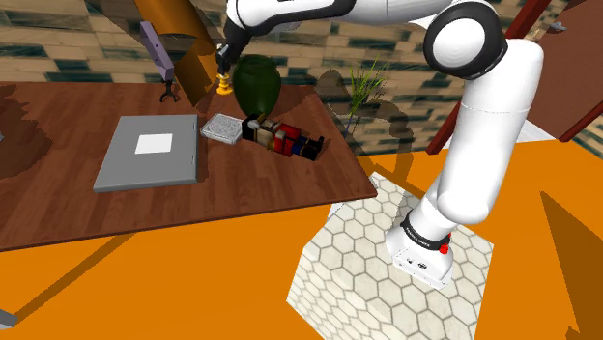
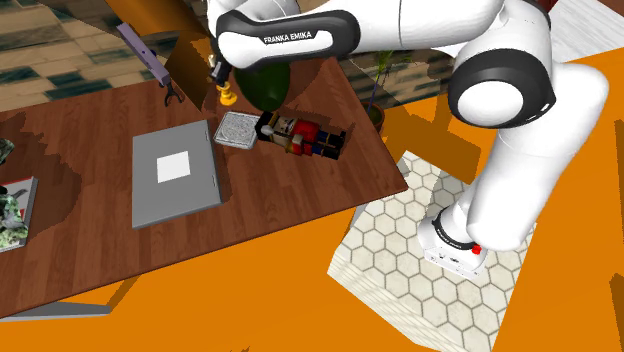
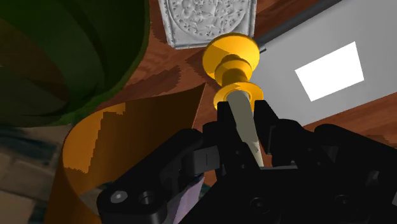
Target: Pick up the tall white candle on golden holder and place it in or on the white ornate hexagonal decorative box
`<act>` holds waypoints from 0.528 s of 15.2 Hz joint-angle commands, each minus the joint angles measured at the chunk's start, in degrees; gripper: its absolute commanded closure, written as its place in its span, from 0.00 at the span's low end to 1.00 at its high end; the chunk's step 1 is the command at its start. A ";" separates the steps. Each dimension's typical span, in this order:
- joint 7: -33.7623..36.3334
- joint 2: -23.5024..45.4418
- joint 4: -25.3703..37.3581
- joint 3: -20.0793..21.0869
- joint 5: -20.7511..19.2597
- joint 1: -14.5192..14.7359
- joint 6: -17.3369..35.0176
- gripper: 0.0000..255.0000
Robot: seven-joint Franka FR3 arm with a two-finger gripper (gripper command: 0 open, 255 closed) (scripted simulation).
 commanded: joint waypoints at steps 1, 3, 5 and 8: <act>-0.96 1.10 0.71 -0.08 0.33 -0.53 0.33 1.00; -1.07 1.38 -0.44 -0.07 0.37 -0.55 1.75 1.00; -1.19 1.73 -1.47 -0.06 0.42 -0.55 3.13 1.00; -1.36 2.32 -2.94 -0.05 0.47 -0.56 5.19 1.00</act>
